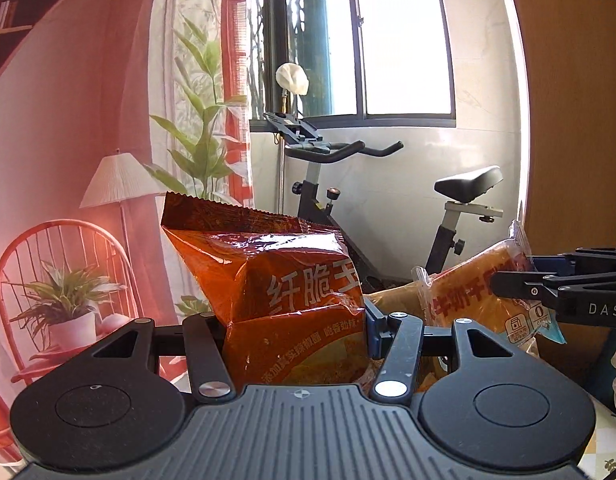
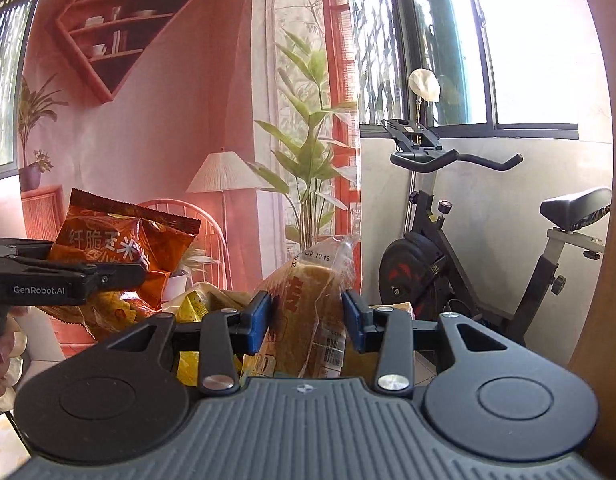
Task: Organize snacks
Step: 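Carry the orange chip bag and bread packet over the open box, then open both tools to drop the orange bag and bread packet into the box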
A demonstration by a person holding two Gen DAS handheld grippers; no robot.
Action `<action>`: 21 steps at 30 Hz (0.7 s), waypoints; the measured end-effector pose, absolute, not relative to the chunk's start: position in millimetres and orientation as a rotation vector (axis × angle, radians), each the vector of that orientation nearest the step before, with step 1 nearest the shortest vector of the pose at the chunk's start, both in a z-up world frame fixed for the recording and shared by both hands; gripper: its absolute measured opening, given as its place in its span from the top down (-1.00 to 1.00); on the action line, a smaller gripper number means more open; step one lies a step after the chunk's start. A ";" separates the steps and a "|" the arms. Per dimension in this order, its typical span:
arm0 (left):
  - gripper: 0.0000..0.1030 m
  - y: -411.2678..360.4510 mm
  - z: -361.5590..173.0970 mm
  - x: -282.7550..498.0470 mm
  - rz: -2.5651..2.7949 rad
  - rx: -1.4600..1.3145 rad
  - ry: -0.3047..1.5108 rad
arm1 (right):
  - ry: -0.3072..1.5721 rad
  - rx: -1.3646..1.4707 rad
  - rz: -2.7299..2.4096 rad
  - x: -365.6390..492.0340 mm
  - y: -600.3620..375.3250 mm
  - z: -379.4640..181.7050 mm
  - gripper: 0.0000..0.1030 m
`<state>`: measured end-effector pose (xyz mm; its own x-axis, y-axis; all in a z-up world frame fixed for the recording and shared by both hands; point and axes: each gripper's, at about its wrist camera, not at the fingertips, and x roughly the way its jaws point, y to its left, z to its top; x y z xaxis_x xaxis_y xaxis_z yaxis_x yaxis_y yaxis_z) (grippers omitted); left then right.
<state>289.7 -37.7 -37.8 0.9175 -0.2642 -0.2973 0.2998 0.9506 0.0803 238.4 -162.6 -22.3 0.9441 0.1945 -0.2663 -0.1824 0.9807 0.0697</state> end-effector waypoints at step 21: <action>-0.15 -63.4 -80.4 353.6 -0.313 0.183 0.486 | 0.478 0.078 0.124 287.0 -178.5 -77.3 0.32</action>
<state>353.6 -63.4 -80.4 0.8381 -0.2513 -0.4841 0.3373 0.9363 0.0979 287.0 -178.5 -77.3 0.8804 0.1375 -0.4538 -0.1011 0.9895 0.1037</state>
